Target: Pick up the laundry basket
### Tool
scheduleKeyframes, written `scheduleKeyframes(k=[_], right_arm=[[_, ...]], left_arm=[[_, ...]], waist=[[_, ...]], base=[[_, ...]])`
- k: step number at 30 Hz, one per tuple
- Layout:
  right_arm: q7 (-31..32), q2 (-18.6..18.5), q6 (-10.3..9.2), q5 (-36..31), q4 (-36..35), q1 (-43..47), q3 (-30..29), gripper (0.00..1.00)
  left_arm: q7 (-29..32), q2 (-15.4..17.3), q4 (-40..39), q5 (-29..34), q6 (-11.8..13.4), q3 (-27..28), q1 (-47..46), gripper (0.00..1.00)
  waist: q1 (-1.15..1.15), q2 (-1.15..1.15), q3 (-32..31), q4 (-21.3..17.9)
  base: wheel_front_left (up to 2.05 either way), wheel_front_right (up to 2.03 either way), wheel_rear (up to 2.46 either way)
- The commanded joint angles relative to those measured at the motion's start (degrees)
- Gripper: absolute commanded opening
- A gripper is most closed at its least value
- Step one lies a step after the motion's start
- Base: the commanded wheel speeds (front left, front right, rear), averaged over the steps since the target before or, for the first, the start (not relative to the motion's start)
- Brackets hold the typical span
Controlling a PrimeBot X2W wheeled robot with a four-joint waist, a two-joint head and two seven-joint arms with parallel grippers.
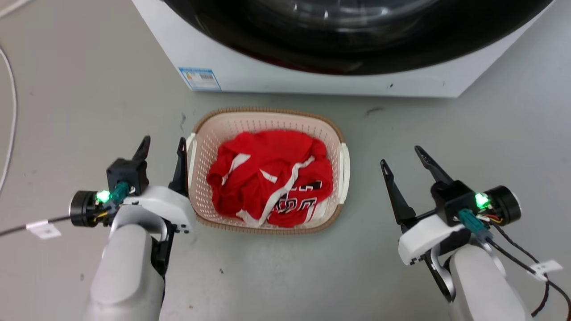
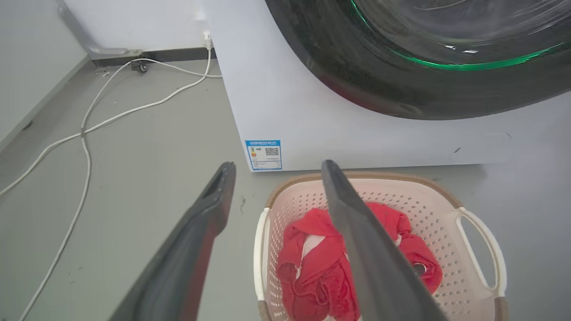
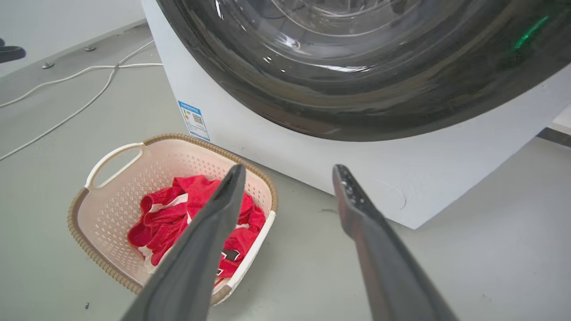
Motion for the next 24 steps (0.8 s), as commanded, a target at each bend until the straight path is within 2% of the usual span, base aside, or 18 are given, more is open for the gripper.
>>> scheduleKeyframes(k=[1,5,13,24], right_arm=[[-0.1,-0.1,-0.04,-1.0,2.4,-2.0,0.2,1.0],[-0.1,-0.1,-0.04,-2.1,8.1,-5.4,0.8,1.0],[-0.1,-0.1,-0.04,-3.1,16.8,-11.0,2.5,1.0],[-0.1,-0.1,-0.04,-1.9,25.2,-19.7,4.9,1.0]], left_arm=[[-0.1,0.6,2.5,-0.1,-0.4,-0.1,-2.0,1.0],[-0.1,1.5,9.1,-0.1,-1.2,-0.8,-6.3,1.0],[-0.1,2.5,17.5,-0.3,-1.8,-2.0,-12.3,1.0],[-0.1,3.7,24.0,-0.4,-1.9,-2.6,-19.0,1.0]], waist=[[-0.01,0.0,3.9,0.1],[-0.01,0.0,6.6,0.0],[-0.01,0.0,11.1,0.1],[-0.01,0.0,18.2,0.7]], base=[[0.0,0.0,0.0],[0.0,0.0,0.0],[0.0,0.0,0.0],[0.0,0.0,0.0]])
